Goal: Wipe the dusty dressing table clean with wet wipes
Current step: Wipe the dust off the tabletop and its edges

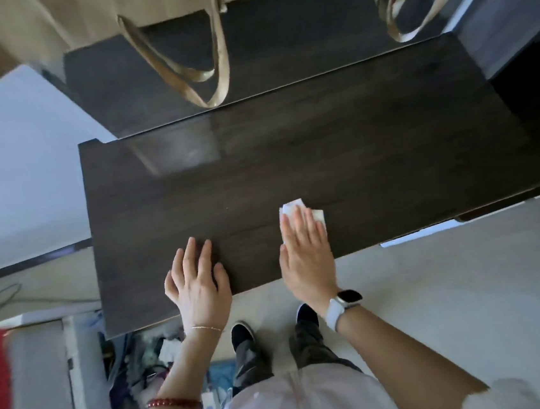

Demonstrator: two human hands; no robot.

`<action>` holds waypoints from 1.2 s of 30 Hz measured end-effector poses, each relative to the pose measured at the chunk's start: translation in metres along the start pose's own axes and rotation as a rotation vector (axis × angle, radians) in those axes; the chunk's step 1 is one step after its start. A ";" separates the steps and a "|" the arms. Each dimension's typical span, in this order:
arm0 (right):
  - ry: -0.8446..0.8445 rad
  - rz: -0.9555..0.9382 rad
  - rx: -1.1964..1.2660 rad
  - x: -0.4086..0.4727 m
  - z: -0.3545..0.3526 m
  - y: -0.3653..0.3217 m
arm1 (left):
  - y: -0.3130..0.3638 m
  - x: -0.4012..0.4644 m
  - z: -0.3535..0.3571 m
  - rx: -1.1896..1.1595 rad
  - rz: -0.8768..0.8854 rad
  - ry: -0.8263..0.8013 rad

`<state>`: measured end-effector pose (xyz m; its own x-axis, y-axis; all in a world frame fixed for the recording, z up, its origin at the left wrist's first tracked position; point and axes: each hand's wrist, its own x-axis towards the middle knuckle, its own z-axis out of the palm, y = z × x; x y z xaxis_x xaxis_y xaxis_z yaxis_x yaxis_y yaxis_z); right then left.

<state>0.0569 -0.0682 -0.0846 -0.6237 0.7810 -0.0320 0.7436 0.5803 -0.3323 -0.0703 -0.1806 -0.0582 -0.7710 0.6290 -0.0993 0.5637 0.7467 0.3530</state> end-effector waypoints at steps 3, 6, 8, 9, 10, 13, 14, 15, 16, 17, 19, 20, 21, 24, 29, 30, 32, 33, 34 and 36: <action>-0.139 -0.320 0.034 -0.021 0.021 -0.071 | -0.051 -0.002 -0.020 0.032 -0.136 0.013; -0.211 -0.575 -0.018 -0.026 0.030 -0.097 | -0.100 -0.002 -0.036 0.063 -0.253 -0.053; -0.176 -0.500 -0.038 -0.012 0.026 -0.083 | -0.126 -0.001 -0.042 0.075 -0.285 -0.103; -0.141 -0.383 -0.054 -0.001 0.023 -0.069 | -0.133 -0.001 -0.042 0.079 -0.277 -0.131; -0.091 -0.237 -0.069 0.012 0.018 -0.059 | -0.141 -0.001 -0.042 0.074 -0.256 -0.152; -0.021 0.168 -0.040 0.060 0.016 -0.058 | -0.150 0.000 -0.040 0.035 -0.191 -0.169; -0.029 0.223 -0.019 0.072 0.019 -0.073 | -0.151 0.000 -0.039 0.022 -0.175 -0.174; -0.041 0.184 -0.017 0.077 0.026 -0.094 | -0.154 0.000 -0.040 0.010 -0.158 -0.181; -0.061 0.073 -0.022 0.075 0.034 -0.114 | -0.157 0.000 -0.041 0.000 -0.136 -0.186; -0.087 -0.097 -0.030 0.065 0.042 -0.134 | -0.162 0.000 -0.042 -0.009 -0.111 -0.191; -0.206 -0.445 -0.056 0.026 0.053 -0.159 | -0.172 -0.001 -0.044 -0.040 -0.056 -0.209; -0.272 -0.571 -0.058 0.007 0.053 -0.164 | -0.179 -0.001 -0.045 -0.064 -0.032 -0.222; -0.323 -0.658 -0.058 -0.001 0.053 -0.162 | -0.185 -0.001 -0.045 -0.087 -0.010 -0.237; -0.336 -0.704 -0.102 0.037 0.048 -0.159 | -0.198 0.000 -0.046 -0.123 0.041 -0.269; -0.274 -0.322 -0.126 0.147 0.057 -0.204 | -0.203 0.000 -0.047 -0.168 0.077 -0.287; -0.281 -0.300 -0.138 0.158 0.060 -0.213 | -0.204 0.000 -0.047 -0.186 0.082 -0.288; -0.300 -0.341 -0.160 0.157 0.064 -0.228 | -0.207 0.000 -0.048 -0.212 0.081 -0.281; -0.315 -0.399 -0.171 0.145 0.067 -0.232 | -0.210 -0.001 -0.049 -0.226 0.064 -0.269; -0.326 -0.468 -0.164 0.128 0.069 -0.235 | -0.213 -0.001 -0.050 -0.246 0.035 -0.246; -0.342 -0.604 -0.130 0.088 0.072 -0.238 | -0.220 -0.002 -0.054 -0.299 -0.032 -0.185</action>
<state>-0.1919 -0.1544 -0.0763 -0.9612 0.2101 -0.1788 0.2533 0.9289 -0.2702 -0.2087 -0.3575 -0.0856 -0.7048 0.6555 -0.2713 0.4078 0.6872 0.6012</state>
